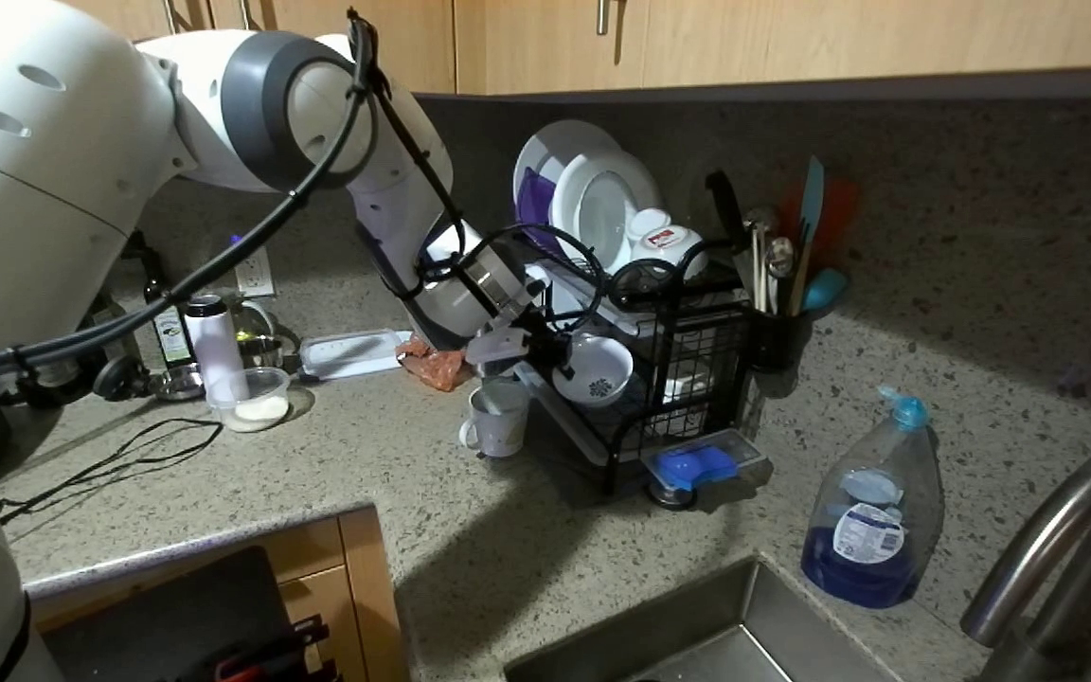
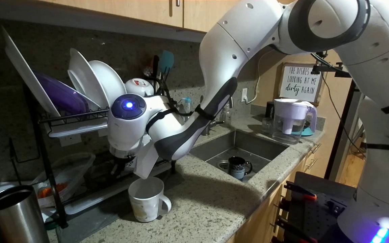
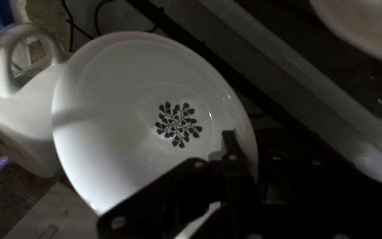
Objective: Take the white and the black bowls and place them on the counter
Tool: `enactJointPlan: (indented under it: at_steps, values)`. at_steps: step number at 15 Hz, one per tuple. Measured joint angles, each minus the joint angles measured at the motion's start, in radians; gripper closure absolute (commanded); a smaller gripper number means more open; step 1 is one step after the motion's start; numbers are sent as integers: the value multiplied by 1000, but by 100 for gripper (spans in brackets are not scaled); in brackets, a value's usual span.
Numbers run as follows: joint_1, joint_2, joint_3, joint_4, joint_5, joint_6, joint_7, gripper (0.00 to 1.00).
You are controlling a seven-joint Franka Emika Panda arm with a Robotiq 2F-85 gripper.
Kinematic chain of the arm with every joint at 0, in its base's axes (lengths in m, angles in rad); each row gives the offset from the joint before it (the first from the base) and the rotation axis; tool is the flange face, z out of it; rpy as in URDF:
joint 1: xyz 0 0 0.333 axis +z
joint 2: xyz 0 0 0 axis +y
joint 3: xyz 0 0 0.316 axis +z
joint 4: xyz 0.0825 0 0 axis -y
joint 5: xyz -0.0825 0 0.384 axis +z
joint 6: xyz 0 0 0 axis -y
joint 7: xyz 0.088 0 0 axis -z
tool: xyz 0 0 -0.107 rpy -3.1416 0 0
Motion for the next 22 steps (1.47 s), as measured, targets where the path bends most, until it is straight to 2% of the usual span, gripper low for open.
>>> enactJointPlan:
  at_steps: [11,17,22]
  values:
    - [-13,-151,81,-147,33,0,-221,95]
    - [-52,-208,175,-224,200,21,-511,96]
    - [-54,-235,232,-265,343,26,-746,96]
